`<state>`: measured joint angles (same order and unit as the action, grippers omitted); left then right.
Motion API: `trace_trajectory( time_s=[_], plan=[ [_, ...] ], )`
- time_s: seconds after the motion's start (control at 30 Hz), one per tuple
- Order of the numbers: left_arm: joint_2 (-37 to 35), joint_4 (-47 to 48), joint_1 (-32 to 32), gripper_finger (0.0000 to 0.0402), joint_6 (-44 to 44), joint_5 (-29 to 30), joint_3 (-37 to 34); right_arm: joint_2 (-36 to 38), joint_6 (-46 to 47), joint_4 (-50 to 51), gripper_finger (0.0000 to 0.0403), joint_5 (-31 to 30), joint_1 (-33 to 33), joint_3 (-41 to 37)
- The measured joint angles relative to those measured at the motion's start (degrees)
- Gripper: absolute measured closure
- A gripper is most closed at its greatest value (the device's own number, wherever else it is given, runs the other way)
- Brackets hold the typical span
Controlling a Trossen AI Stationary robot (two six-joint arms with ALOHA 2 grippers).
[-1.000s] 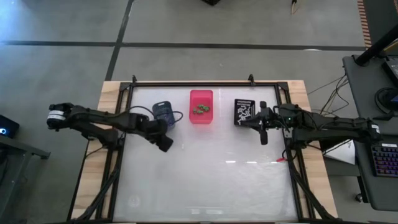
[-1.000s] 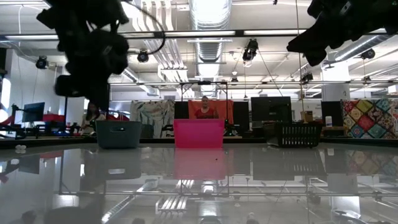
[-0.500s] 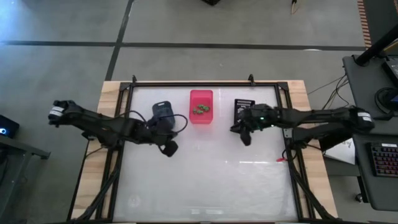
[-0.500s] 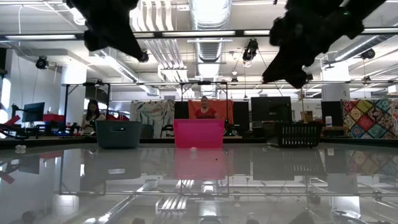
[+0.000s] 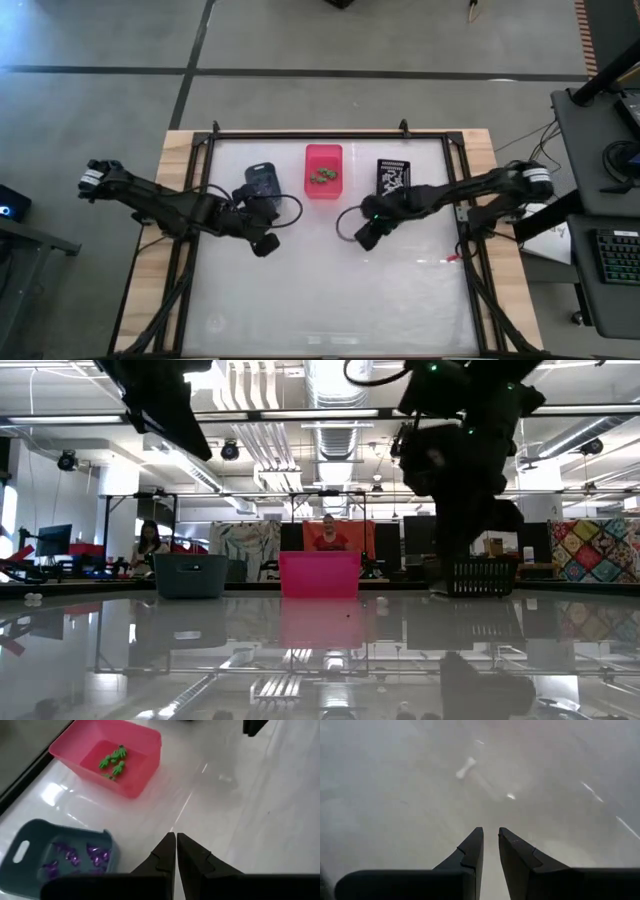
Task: Sort Halloween decoration
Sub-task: Put the white bone toy into the black bin
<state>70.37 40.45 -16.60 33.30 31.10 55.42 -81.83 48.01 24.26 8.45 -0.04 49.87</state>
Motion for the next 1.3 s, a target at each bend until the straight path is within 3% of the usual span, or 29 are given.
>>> trace_trajectory(
  time_s=[0.17, 0.3, 0.67, 1.0, 1.17, 1.3],
  plan=[
    [0.0, 1.18, 0.0, 0.0402, -2.75, 0.02, -0.04, -7.88, 5.79, 13.07, 0.0351, -7.43, 3.62, 8.14],
    [-0.02, 1.26, 0.0, 0.0402, -4.24, 0.02, -0.08, -13.29, 6.38, 18.84, 0.0349, -9.08, 4.18, 13.19],
    [-0.02, 1.18, 0.02, 0.0402, -5.39, 0.04, -1.77, -22.88, 4.74, 22.86, 0.0274, -9.74, 3.81, 19.36],
    [-0.02, 1.12, 0.02, 0.0402, -4.29, 0.03, -2.43, -22.72, 1.57, 23.48, 0.0269, -11.85, 4.07, 19.54],
    [-0.02, 0.61, 0.02, 0.0402, -3.89, 0.01, -2.43, -19.13, -5.46, 19.95, 0.0268, -18.5, 3.9, 22.63],
    [-0.02, 0.59, 0.02, 0.0402, -3.8, -0.01, -2.43, -18.77, -24.21, 12.86, 0.0268, -16.73, 4.15, 22.98]
  ],
)
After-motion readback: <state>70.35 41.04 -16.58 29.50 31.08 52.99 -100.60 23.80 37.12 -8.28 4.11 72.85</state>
